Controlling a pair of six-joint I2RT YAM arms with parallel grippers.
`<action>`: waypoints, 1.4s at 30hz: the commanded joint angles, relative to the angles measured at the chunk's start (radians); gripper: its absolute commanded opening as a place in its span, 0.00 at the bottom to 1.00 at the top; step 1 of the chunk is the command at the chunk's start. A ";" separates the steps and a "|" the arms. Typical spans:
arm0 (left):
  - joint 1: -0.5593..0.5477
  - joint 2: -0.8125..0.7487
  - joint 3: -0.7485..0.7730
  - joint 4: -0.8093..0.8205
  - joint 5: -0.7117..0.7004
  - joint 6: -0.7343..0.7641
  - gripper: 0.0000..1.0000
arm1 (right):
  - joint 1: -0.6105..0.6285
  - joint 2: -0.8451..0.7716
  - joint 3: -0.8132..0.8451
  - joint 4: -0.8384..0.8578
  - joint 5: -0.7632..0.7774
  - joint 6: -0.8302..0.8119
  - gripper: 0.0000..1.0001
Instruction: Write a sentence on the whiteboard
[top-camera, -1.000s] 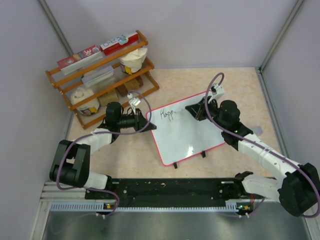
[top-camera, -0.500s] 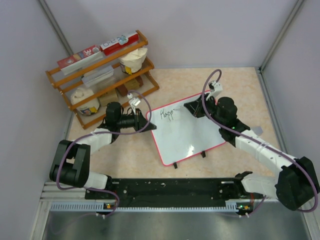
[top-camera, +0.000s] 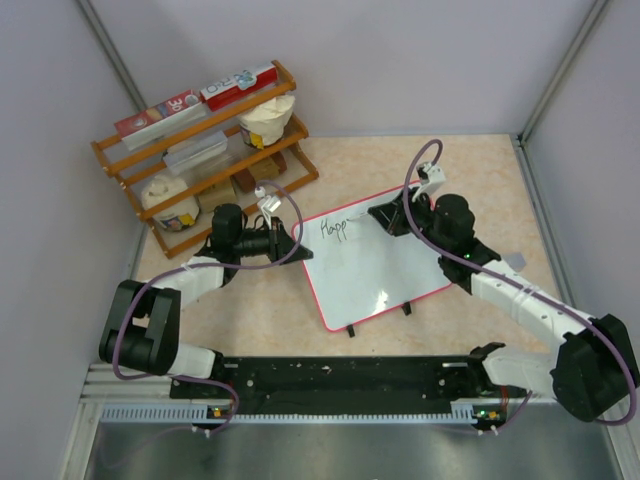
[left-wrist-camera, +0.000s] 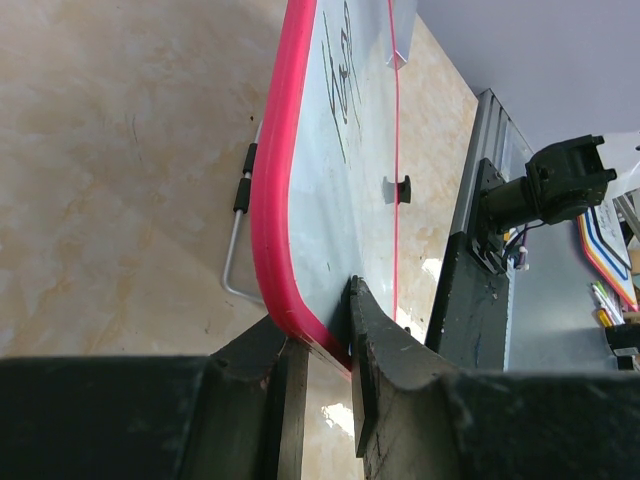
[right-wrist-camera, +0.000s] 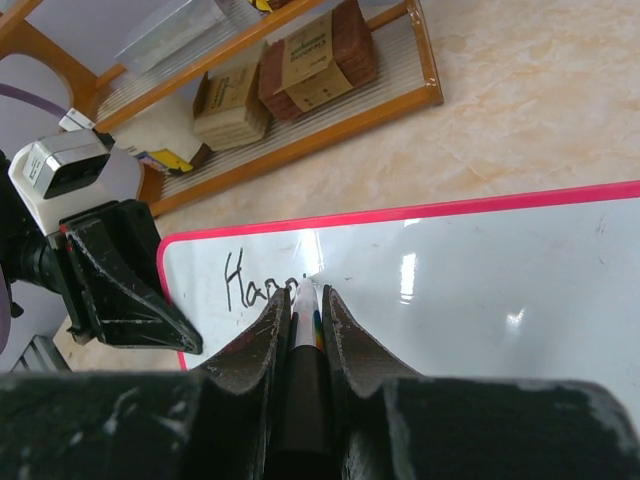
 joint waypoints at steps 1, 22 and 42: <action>-0.024 0.000 0.000 -0.032 -0.056 0.133 0.00 | -0.007 -0.034 -0.021 -0.012 -0.003 -0.029 0.00; -0.026 0.008 0.004 -0.032 -0.053 0.133 0.00 | -0.007 -0.083 0.004 0.057 -0.032 0.001 0.00; -0.026 0.005 0.003 -0.035 -0.054 0.136 0.00 | -0.007 0.017 0.045 0.071 0.026 0.009 0.00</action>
